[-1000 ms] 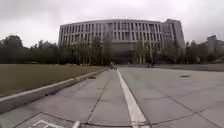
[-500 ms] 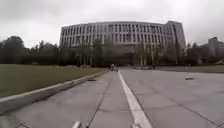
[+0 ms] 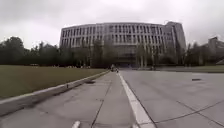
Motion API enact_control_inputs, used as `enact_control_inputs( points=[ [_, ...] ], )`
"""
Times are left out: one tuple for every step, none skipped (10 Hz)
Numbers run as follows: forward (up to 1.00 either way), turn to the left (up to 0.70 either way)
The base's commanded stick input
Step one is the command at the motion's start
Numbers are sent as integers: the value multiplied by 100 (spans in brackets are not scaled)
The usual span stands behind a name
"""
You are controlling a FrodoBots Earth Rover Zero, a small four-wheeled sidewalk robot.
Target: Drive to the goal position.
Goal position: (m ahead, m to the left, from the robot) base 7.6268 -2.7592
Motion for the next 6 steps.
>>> enact_control_inputs(
  points=[
    [70, 0],
    [70, 0],
    [70, 0],
    [70, 0],
    [70, 0],
    [70, 0]
  ],
)
